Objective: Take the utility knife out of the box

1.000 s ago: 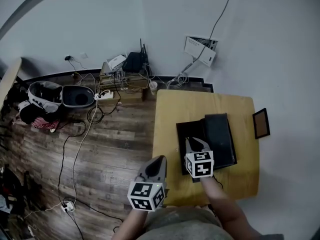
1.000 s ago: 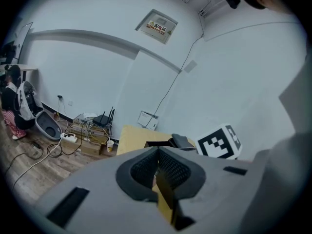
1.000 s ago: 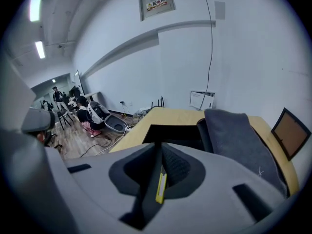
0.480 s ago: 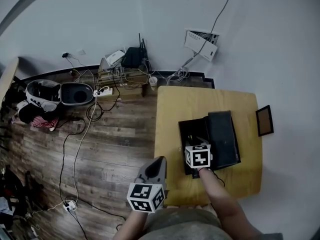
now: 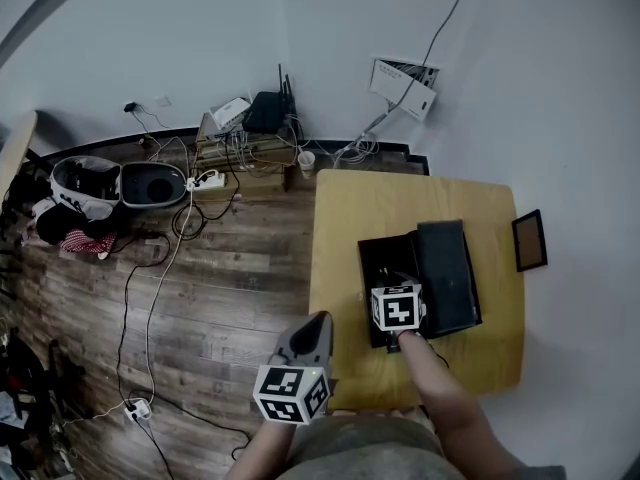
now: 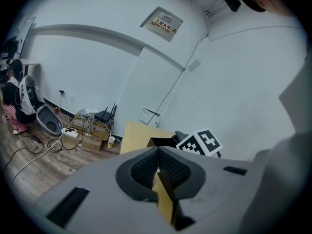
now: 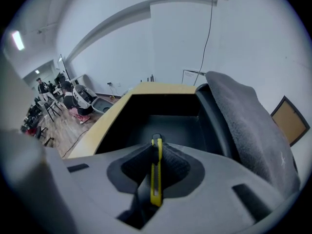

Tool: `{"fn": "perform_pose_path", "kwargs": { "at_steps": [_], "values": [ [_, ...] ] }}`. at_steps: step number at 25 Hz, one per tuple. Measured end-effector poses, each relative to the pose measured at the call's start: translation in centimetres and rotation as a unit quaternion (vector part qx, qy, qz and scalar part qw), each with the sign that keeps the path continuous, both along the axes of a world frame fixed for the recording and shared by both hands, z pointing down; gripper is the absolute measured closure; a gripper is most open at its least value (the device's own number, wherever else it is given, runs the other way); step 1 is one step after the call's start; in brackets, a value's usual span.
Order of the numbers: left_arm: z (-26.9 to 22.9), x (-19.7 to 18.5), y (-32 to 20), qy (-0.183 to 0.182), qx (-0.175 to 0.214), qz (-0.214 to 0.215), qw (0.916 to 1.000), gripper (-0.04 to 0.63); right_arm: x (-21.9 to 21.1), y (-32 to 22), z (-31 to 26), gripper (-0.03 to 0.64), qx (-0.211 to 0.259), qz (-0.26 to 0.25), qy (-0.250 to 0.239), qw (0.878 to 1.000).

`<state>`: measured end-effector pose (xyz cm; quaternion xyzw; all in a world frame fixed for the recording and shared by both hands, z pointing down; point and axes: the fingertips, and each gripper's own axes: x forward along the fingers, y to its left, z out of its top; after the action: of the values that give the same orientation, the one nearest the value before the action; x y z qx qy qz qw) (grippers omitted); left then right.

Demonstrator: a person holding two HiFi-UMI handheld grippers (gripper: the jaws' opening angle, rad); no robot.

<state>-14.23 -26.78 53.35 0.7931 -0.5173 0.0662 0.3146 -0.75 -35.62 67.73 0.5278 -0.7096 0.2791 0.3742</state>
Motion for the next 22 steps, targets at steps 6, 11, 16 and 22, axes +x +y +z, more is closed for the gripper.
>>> {"fn": "perform_pose_path", "kwargs": {
  "at_steps": [6, 11, 16, 22],
  "values": [
    [-0.1, -0.2, 0.4, -0.002, 0.002, -0.004, 1.0, 0.591, 0.0, 0.0, -0.1, 0.566, 0.002, -0.011, 0.003, 1.0],
    [-0.5, -0.4, 0.9, -0.008, 0.007, -0.012, 0.9999, 0.591, -0.5, 0.3, -1.2, 0.566, 0.021, -0.032, 0.002, 0.999],
    [-1.5, 0.4, 1.8, -0.011, 0.019, -0.016, 0.9996, 0.592, -0.7, 1.1, -3.6, 0.566, 0.05, -0.039, -0.012, 0.998],
    [-2.8, 1.9, 3.8, -0.013, 0.032, -0.019, 0.9992, 0.591, -1.0, 2.9, -7.8, 0.566, 0.095, -0.053, -0.042, 0.993]
  ]
}}
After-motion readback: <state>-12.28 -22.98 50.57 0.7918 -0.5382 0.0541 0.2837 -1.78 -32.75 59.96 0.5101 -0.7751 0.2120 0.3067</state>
